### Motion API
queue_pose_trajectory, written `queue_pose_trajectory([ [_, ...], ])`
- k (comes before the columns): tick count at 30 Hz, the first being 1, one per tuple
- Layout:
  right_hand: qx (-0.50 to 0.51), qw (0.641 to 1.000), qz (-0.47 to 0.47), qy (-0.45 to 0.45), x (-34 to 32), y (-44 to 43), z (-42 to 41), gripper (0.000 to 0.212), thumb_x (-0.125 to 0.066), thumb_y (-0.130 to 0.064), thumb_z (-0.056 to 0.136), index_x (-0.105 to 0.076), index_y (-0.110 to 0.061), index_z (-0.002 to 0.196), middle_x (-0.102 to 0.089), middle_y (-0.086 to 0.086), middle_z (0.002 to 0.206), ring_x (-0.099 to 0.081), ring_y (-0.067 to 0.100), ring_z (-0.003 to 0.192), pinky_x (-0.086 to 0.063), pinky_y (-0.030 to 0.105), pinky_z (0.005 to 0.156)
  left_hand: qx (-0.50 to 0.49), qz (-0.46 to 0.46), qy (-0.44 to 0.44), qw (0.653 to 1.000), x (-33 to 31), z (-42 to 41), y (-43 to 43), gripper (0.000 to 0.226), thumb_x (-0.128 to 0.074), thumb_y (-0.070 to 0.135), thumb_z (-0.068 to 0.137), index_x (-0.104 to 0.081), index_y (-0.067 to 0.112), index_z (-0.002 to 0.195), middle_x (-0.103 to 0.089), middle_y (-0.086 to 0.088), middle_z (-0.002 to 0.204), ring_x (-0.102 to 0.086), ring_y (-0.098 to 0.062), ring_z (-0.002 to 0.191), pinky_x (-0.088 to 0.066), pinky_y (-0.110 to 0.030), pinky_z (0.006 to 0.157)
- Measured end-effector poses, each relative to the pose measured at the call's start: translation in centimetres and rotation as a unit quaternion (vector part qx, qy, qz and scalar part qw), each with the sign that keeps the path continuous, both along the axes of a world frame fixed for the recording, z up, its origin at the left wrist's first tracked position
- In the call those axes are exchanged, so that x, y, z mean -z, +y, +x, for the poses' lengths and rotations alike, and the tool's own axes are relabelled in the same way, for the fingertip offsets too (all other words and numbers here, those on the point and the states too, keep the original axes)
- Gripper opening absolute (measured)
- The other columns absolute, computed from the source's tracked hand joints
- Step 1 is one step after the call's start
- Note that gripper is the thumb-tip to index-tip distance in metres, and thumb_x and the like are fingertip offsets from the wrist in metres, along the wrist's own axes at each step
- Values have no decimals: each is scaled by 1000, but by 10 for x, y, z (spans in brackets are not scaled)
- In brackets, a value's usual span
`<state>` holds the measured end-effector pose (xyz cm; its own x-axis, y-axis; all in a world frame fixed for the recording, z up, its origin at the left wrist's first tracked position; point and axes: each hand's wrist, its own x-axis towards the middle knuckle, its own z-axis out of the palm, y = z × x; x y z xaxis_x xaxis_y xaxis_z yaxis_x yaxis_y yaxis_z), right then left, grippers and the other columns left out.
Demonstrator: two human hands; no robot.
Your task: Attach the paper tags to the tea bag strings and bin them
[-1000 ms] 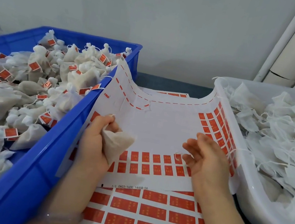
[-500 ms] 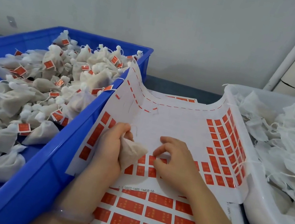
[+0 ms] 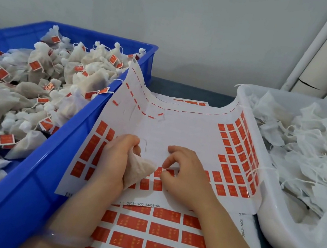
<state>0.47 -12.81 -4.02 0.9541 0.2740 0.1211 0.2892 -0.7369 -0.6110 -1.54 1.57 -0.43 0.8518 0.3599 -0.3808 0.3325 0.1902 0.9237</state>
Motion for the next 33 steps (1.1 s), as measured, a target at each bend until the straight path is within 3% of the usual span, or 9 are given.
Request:
queue_pose_trajectory([
  [4, -5, 1000, -17, -22, 4, 0, -1, 23, -57, -27, 86, -61, -28, 109, -38, -13, 144, -27, 6, 134, -20, 26, 108, 16, 14, 18, 1000, -2, 3, 1, 17, -51, 24, 91, -55, 13, 77, -59, -12, 93, -59, -27, 89, -48, -39, 88],
  [9, -1, 1000, 10, -21, 0, 0, 0, 11, -60, -21, 83, -68, -28, 83, -42, -14, 141, -28, 4, 131, -16, 20, 99, 18, 10, 30, 999, -1, 4, 1, 17, -51, 26, 90, -56, 13, 80, -61, -12, 94, -60, -25, 87, -50, -35, 77],
  [14, 5, 1000, -20, -9, 3, 1, 1, 14, -59, -29, 85, -62, -28, 99, -36, -12, 145, -22, 7, 136, -18, 29, 111, 14, 8, 26, 1000, 2, 3, 2, 16, -53, 28, 88, -56, 16, 78, -60, -9, 87, -59, -21, 78, -48, -29, 67],
  [19, -2, 1000, -19, -3, 2, 2, 0, 2, -60, -29, 83, -59, -31, 82, -37, -12, 145, -23, 7, 135, -18, 29, 110, 17, 25, 34, 999, 3, 3, 2, 15, -53, 28, 88, -56, 16, 78, -61, -10, 91, -61, -24, 82, -50, -31, 71],
  [24, 12, 1000, -19, -14, 4, 2, 0, 12, -58, -29, 85, -60, -29, 97, -35, -12, 145, -22, 7, 135, -19, 29, 110, 19, 22, 41, 999, 3, 3, 2, 16, -52, 29, 88, -55, 17, 78, -61, -8, 88, -60, -22, 80, -49, -29, 67],
  [29, 0, 1000, -20, -12, 3, 2, -1, 2, -59, -27, 84, -60, -28, 83, -39, -11, 143, -25, 6, 133, -18, 26, 108, 26, 36, 44, 998, 4, 3, 1, 16, -52, 30, 88, -55, 18, 77, -61, -7, 87, -60, -22, 80, -49, -30, 67],
  [33, 20, 1000, -16, -17, 4, 3, 0, 10, -57, -27, 86, -59, -29, 95, -37, -11, 143, -26, 6, 133, -22, 26, 108, 35, 41, 70, 996, 1, 6, 2, 17, -50, 29, 89, -54, 17, 78, -59, -8, 85, -59, -20, 76, -47, -28, 62],
])
